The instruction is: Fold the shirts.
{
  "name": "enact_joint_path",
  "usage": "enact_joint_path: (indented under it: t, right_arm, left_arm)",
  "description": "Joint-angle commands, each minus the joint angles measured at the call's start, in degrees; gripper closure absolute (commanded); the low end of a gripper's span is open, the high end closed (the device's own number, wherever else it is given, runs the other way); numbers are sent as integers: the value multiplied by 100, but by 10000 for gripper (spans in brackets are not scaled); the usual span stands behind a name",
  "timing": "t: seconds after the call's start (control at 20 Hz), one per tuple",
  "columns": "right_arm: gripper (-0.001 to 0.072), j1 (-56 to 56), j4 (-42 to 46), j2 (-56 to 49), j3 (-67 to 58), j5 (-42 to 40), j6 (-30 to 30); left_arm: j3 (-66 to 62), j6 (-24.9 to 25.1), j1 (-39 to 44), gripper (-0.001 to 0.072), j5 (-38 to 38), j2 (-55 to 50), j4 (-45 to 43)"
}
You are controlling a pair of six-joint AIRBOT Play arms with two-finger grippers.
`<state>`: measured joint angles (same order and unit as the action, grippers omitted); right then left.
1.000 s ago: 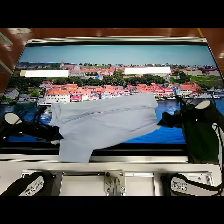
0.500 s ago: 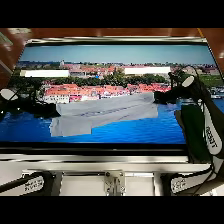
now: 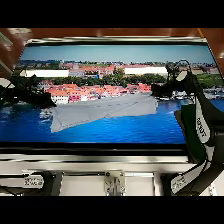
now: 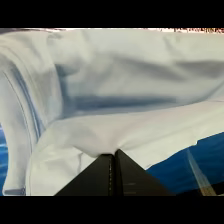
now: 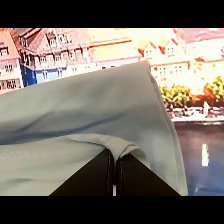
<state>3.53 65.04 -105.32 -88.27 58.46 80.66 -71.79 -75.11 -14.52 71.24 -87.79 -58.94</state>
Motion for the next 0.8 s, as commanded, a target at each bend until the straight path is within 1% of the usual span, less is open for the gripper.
enact_joint_path:
  t: [0.0, 0.15, 0.2, 0.25, 0.3, 0.35, 0.45, 0.55, 0.75]
  right_arm:
    - [647, -177, -2, -164, -52, -205, 105]
    - [640, -184, 0, -267, -52, -177, 234]
    - [614, -179, -2, -267, -52, -177, 227]
    - [356, -179, -4, -264, -52, -170, 214]
    - [38, -179, -17, -260, -55, -87, 98]
    - [17, -155, 46, -243, -79, 72, -55]
    - [14, 4, 109, -195, -129, 356, -103]
    - [14, 302, -177, -162, -129, 483, -76]
    - [15, 890, -831, -256, -127, 1008, -101]
  left_arm:
    - [-76, -149, 26, 670, -35, -365, 68]
    - [-76, -420, 35, 670, -31, -590, 70]
    - [-76, -470, 33, 638, -28, -625, 74]
    - [-76, -463, 31, 504, -7, -634, 72]
    - [-85, -466, 17, 173, 105, -632, 72]
    - [-90, -463, -13, -7, 240, -629, 68]
    - [-142, -470, -118, -5, 599, -616, 33]
    - [-142, -461, -153, -1, 839, -531, 44]
    - [-142, -463, -140, 4, 852, -232, 52]
